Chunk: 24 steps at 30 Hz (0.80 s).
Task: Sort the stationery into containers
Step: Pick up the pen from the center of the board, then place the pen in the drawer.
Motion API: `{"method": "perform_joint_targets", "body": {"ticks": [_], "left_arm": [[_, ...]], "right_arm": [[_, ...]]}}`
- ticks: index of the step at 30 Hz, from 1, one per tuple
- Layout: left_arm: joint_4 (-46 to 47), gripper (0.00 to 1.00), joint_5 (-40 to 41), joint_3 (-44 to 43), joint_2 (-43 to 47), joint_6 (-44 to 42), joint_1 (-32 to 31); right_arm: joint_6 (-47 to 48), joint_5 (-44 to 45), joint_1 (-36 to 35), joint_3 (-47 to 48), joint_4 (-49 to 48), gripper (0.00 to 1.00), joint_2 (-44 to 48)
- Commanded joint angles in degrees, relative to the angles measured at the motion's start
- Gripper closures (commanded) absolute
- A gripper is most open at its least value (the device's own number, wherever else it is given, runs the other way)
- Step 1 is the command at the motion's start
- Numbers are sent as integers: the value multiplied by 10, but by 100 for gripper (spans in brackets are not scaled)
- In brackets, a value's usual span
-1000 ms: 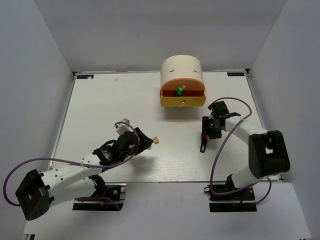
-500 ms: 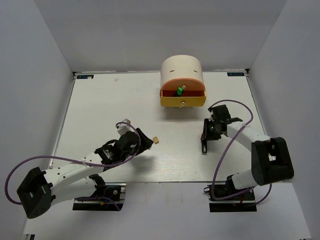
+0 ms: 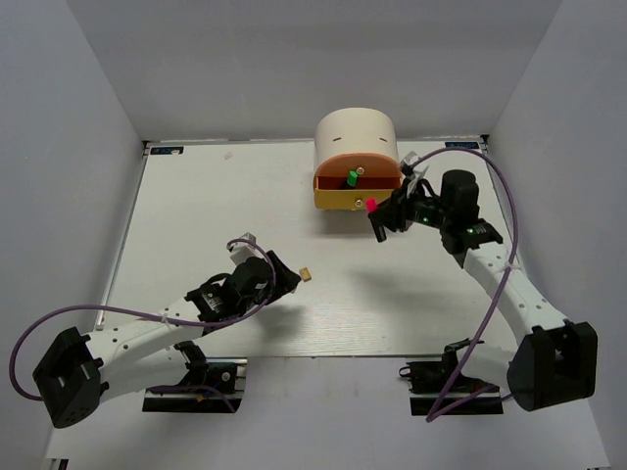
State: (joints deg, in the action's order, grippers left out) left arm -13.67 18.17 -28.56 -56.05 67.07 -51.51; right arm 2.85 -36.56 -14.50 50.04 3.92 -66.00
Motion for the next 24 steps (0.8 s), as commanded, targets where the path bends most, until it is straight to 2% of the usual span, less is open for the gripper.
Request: {"method": "perform_joint_targets", "body": {"ticks": [1,4,6,8,12,14,18,20,24], "left_arm": [[1,28,2,-12,14,-1,-3],[1,28,2,-5,19,-1,-3],[1,28,2,-5,24,-1,-3],[-4,28,7,-5,24,-1,-3],[-9,28,7,-5,30,-1,-3],[-9,28,12,-5,30,-1,-3],[-9,28,12,-5,30,-1,-3],[-9,28,12,-5,30,-1,-3],[-9,28,18,-5,30,-1,-3]], "right_arm": [[57,-52,-1,48,-144,100,-48],[96,-81,2,105,-189,100,-106],[147,-142,1,150,-195,100,-139],[199,-189,-2,188,-194,100,-178],[231,-264,0,319,-158,100,-250],[274,-265,-2,346,-132,100,-271],[306,-272,2,385,-123,100,-304],[323,-286,2,404,-87,100,-318],[338,-323,-2,398,-64,100,-324]]}}
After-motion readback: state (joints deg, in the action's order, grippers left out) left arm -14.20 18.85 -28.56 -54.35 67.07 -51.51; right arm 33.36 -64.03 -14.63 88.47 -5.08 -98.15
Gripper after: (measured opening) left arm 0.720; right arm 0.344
